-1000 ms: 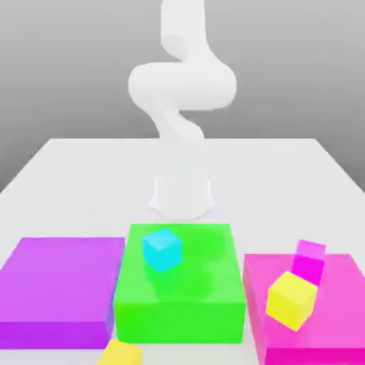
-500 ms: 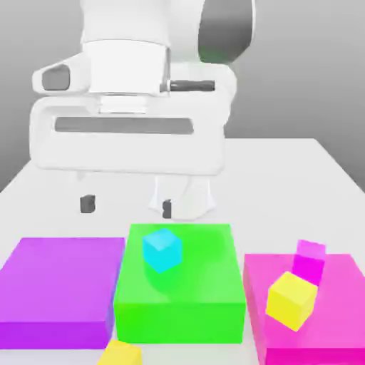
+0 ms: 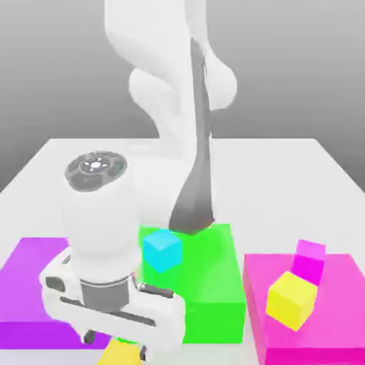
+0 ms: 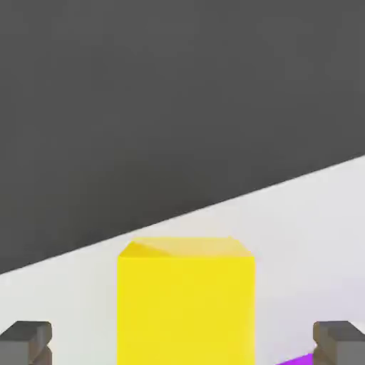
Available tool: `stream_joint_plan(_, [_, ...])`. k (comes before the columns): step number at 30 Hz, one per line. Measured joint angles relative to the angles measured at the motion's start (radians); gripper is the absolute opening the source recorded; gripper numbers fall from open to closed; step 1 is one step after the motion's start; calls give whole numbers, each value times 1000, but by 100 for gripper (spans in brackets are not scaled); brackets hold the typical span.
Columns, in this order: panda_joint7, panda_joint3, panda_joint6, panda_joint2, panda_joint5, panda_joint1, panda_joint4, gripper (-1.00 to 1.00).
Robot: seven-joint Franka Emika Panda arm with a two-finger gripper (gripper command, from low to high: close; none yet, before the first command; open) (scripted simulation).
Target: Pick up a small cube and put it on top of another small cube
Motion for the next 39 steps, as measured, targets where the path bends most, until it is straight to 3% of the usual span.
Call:
stream_joint_plan(7, [-3, -2, 4, 6, 4, 3, 1, -100])
stream_joint_plan(12, [15, -19, -113, -150, -15, 16, -37, -100])
stream_joint_plan(33, [216, 31, -431, -910, -74, 33, -477, -100])
stream_joint_plan(35, [227, 39, -419, -932, -77, 29, -512, -100])
stream_joint_plan(39, [231, 44, -268, -831, -77, 25, -561, -100])
